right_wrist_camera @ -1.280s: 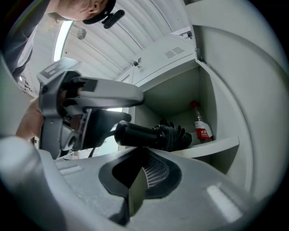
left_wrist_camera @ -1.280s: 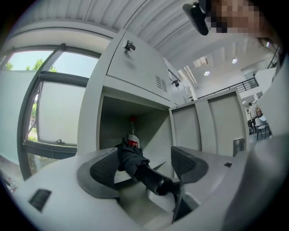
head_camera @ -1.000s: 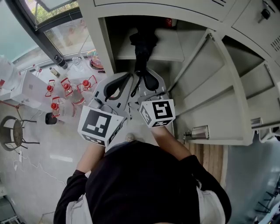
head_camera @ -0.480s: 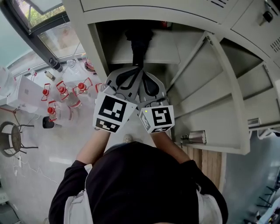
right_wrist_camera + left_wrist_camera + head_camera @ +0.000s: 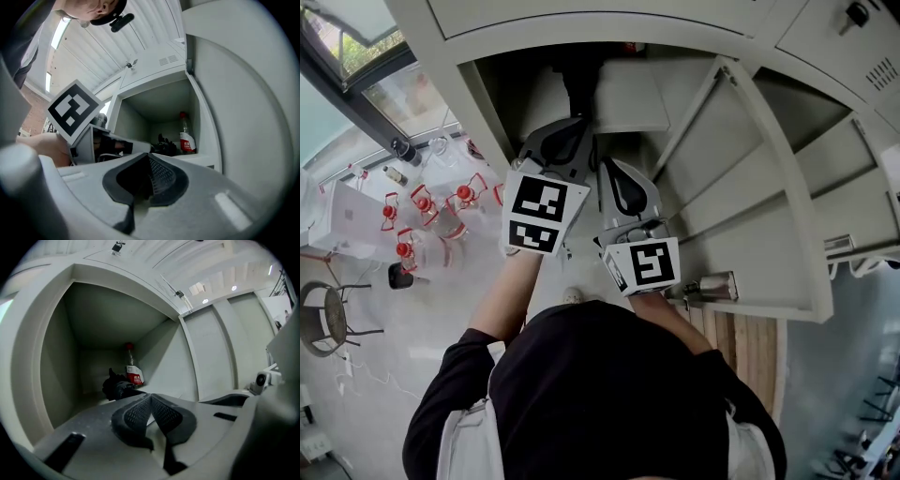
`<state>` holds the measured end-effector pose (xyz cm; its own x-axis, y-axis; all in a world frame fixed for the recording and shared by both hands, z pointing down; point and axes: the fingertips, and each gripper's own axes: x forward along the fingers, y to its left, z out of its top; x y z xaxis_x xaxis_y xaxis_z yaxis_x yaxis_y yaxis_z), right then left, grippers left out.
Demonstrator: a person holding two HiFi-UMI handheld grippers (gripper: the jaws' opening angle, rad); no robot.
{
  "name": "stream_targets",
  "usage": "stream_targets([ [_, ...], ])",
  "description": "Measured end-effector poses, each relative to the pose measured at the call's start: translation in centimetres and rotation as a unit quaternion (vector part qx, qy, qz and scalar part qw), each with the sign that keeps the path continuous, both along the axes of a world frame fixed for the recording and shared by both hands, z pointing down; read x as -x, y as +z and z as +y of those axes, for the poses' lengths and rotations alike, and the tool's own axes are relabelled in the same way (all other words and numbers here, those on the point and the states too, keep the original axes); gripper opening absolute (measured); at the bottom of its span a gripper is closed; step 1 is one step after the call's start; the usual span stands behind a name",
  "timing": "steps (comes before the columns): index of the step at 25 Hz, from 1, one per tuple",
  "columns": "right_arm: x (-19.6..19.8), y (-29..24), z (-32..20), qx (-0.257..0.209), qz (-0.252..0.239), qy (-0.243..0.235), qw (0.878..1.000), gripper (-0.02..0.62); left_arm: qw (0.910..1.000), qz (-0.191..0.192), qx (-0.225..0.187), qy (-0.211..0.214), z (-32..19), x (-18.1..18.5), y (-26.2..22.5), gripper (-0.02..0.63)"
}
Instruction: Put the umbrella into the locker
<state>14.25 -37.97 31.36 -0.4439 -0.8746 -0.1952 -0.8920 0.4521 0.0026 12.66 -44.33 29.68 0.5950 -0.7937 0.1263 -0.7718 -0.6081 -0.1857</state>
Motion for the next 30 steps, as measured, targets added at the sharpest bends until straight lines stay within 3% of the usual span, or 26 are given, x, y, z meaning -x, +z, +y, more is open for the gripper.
stream_targets([
  [3,-0.7,-0.8,0.5,-0.012,0.002,0.007,1.000,0.003,0.9997,0.020,0.000,-0.009,1.0,0.4,-0.3,0.008],
  [7,-1.8,-1.6,1.1,-0.035,0.018,0.020,0.999,0.003,0.9967,0.057,-0.018,-0.054,3.5,2.3,-0.5,0.008],
  [12,-1.8,-1.1,2.6,-0.029,0.033,0.024,0.999,0.003,0.9888,0.084,-0.030,-0.119,7.9,5.5,0.6,0.008],
  [16,-1.0,0.3,4.6,-0.023,0.068,0.013,0.997,0.003,0.9844,0.095,-0.033,-0.145,10.7,7.3,2.4,0.008],
  [22,0.0,3.2,6.9,0.004,0.076,0.004,0.997,0.003,0.9863,0.091,-0.011,-0.138,13.0,7.6,5.7,0.008],
  [30,0.0,4.9,7.3,0.031,0.062,0.024,0.997,0.003,0.9907,0.084,-0.013,-0.106,12.8,7.2,5.9,0.008],
])
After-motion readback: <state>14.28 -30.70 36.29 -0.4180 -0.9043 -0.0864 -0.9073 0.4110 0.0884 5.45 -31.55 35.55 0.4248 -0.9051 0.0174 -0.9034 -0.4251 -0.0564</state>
